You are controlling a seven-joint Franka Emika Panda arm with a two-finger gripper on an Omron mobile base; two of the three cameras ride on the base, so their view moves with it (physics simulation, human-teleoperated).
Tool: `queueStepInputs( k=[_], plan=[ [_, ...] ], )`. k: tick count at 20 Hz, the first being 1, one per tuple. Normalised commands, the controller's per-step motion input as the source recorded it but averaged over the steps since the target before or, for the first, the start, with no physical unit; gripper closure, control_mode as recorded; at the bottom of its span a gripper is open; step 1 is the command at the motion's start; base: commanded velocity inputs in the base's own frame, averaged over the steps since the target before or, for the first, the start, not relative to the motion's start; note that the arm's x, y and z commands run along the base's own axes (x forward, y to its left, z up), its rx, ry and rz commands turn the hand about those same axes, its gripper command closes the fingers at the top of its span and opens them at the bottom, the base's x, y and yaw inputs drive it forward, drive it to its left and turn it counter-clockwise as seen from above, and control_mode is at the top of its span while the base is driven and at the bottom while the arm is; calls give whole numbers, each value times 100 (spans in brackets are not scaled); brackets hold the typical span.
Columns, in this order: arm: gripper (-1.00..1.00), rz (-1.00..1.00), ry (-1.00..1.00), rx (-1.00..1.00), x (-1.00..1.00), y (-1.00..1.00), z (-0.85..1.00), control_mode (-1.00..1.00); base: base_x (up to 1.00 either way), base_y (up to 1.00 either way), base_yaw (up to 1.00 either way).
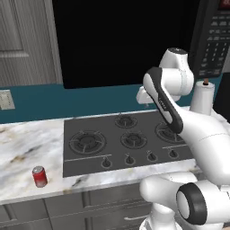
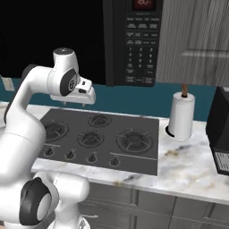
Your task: Four empty soda cans are scattered around the kitchen. Gather all the cans and cluster them next to the stove for recycling.
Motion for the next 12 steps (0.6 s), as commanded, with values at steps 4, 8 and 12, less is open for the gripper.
queueStepInputs(
  k=[4,8,12],
  plan=[
    [-100,0,0,0,0,0,0,100,-43,11,4],
    [-100,0,0,0,0,0,0,100,-42,18,7],
    [-100,0,0,0,0,0,0,100,-37,28,6]
  ],
)
